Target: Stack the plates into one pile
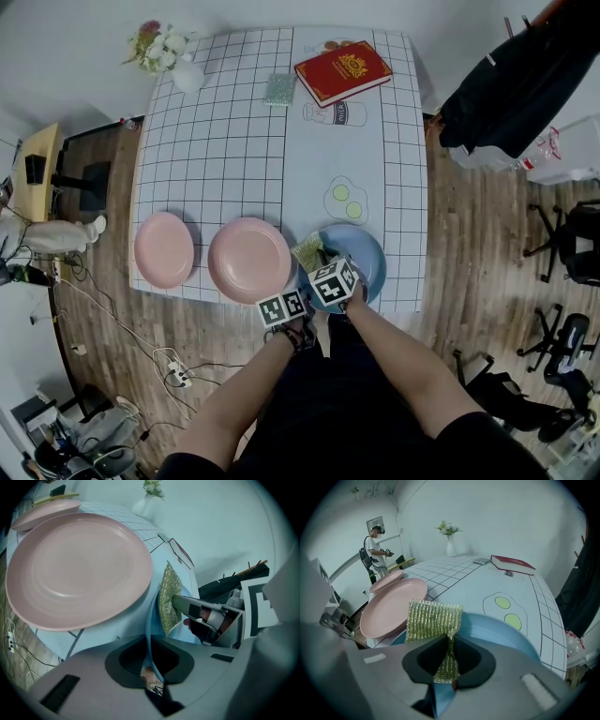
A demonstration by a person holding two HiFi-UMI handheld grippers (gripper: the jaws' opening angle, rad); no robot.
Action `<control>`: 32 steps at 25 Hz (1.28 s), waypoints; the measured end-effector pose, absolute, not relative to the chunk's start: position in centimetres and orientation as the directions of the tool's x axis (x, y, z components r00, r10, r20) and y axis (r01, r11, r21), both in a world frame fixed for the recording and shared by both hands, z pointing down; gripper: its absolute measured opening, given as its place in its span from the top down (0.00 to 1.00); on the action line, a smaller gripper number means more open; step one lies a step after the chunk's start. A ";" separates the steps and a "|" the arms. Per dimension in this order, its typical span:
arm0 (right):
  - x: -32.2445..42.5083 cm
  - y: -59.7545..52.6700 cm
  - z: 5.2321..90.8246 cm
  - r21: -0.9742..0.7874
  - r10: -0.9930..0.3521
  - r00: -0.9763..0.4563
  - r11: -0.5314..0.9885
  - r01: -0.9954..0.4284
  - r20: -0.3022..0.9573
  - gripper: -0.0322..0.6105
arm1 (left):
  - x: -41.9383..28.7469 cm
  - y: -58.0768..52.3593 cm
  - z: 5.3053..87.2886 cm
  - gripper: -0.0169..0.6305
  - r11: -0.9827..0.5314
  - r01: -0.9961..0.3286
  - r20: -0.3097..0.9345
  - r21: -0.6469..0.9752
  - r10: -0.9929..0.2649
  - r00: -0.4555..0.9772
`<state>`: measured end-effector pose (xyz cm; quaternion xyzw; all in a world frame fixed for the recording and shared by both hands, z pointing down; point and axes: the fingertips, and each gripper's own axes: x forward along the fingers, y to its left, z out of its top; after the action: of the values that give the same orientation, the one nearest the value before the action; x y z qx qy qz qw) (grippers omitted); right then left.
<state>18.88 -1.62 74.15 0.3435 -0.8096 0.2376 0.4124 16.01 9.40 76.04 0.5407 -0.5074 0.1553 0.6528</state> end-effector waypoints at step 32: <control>30.1 -4.4 74.4 0.048 -0.472 -0.160 0.399 -0.916 0.867 0.86 | 15.7 9.3 76.2 0.95 0.380 -0.750 0.835 0.541 -0.346 0.427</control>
<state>30.12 -4.37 74.35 0.4839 -0.7168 0.2575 0.4309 15.70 9.29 76.24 0.5349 -0.5124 0.1547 0.6538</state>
